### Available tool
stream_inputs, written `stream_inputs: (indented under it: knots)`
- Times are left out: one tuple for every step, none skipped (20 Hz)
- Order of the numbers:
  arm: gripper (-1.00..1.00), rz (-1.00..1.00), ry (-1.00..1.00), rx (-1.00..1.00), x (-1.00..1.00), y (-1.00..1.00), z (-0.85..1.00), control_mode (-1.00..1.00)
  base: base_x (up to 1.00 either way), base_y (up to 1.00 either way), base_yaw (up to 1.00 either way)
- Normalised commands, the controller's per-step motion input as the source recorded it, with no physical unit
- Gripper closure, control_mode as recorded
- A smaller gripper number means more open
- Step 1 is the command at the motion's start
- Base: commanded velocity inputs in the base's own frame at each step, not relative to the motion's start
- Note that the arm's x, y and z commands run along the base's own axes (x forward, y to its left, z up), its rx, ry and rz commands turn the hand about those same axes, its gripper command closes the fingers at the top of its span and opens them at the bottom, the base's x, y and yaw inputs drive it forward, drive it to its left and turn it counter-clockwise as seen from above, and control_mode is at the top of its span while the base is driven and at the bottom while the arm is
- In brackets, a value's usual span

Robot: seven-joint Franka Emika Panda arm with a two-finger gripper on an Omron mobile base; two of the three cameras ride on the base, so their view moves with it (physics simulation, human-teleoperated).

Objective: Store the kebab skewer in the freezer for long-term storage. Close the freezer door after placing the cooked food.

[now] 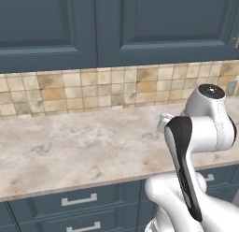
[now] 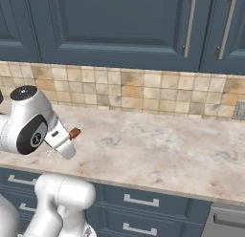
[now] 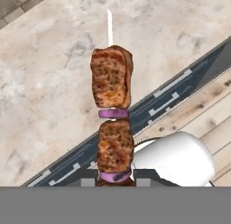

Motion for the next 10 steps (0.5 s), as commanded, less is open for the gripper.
stream_inputs:
  knots:
    - [1.0,-0.19,0.07,0.0,-0.02,0.0,0.19,-1.0,0.0,0.0,0.0]
    - [1.0,-0.15,0.07,0.0,-0.07,0.0,0.08,-1.0,0.0,0.0,0.0]
    - [1.0,-0.11,0.09,0.0,-0.07,0.0,0.0,-1.0,0.0,0.0,0.0]
    - [1.0,-0.08,0.11,0.0,-0.11,0.0,0.0,-1.0,0.0,0.0,0.0]
    - [1.0,-0.06,0.15,0.0,-0.14,0.03,0.0,-1.0,0.0,0.0,0.0]
    - [1.0,-0.02,0.2,0.0,-0.16,0.07,0.0,-1.0,0.0,0.0,0.0]
    - [1.0,-0.01,0.21,0.0,-0.14,0.0,0.0,-1.0,0.0,0.0,0.0]
    - [1.0,0.0,0.21,0.0,-0.14,0.0,0.0,-1.0,0.0,0.0,0.0]
    - [1.0,0.0,0.2,0.0,-0.11,0.0,0.0,-1.0,0.0,0.0,0.0]
    - [1.0,0.0,0.18,0.0,-0.11,0.0,0.0,-1.0,0.0,0.0,0.0]
